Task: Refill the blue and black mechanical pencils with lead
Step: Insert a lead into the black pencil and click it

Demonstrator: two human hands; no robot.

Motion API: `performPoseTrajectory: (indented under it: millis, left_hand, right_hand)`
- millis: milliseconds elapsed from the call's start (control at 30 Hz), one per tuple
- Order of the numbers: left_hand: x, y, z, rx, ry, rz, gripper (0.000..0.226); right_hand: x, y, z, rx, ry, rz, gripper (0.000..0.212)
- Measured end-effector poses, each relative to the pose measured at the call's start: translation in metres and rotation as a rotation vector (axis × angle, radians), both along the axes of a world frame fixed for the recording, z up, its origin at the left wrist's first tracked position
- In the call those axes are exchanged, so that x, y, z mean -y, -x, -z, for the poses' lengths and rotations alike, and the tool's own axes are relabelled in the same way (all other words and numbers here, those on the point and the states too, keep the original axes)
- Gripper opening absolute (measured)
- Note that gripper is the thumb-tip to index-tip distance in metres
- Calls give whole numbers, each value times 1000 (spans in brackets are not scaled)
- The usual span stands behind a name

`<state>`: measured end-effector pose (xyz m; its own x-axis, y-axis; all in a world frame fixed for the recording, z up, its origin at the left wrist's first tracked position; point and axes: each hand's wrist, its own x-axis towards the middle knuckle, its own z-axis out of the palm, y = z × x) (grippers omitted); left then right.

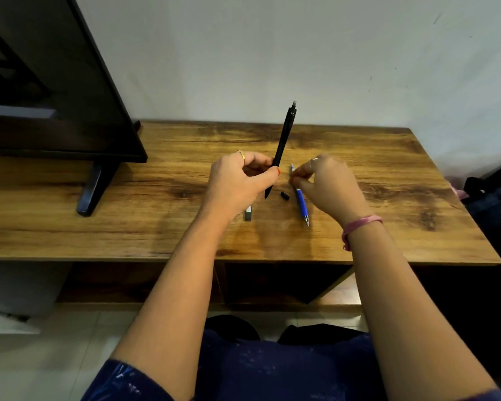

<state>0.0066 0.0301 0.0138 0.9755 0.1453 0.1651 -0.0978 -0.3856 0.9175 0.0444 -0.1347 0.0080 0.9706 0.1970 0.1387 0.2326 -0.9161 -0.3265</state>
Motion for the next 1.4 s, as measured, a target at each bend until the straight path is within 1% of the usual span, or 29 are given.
performPoseTrajectory:
  millis: [33,100,300,400,433,467,500,567,633,667,733,800,900,967,1400]
  left_hand:
    - [0,0,0,3,1,-6,10]
    - [-1,0,0,5,9,-13,10]
    - [-3,1,0,-2,3,-17,10]
    - [-3,1,0,-2,-10,-11,13]
    - [-4,1,0,-5,-6,-6,14]
    - [-4,1,0,-9,0,-1,15]
    - [-4,1,0,-14,9,5,16]
    - [-4,1,-1,-21,20,17,16]
    - [-4,2,-1,-26,40,36,14]
    - [-4,2,-2,-28,54,48,13]
    - [-3,3,-3,-30,68,83,12]
    - [-2,4,-4,-35,63,122,12]
    - [0,5,-4,-43,74,148,12]
    - [0,5,-5,-38,73,150,12]
    - [0,5,-5,-22,41,153,13]
  right_hand:
    - [-3,1,1,-14,77,-1,23]
    - [-8,2,2,-32,150,8,27]
    - [-17,6,9,-28,256,26,26]
    - [-19,5,11,-34,257,13,27]
    - [-19,4,10,-38,212,9,25]
    - [-19,3,7,-45,121,12,23]
    - [-18,2,3,-54,-16,18,21]
    - [-16,-1,-8,-80,-389,35,14]
    - [-13,1,-24,-135,-847,54,8]
    - [-12,3,-31,-175,-1045,77,8]
    - [-10,6,-41,-268,-1356,113,7]
    - [-10,7,-45,-340,-1548,111,8]
    - [-10,10,-48,-428,-1712,76,6]
    - [-10,10,-49,-466,-1764,55,4]
    - [-4,7,-48,-511,-1690,25,7]
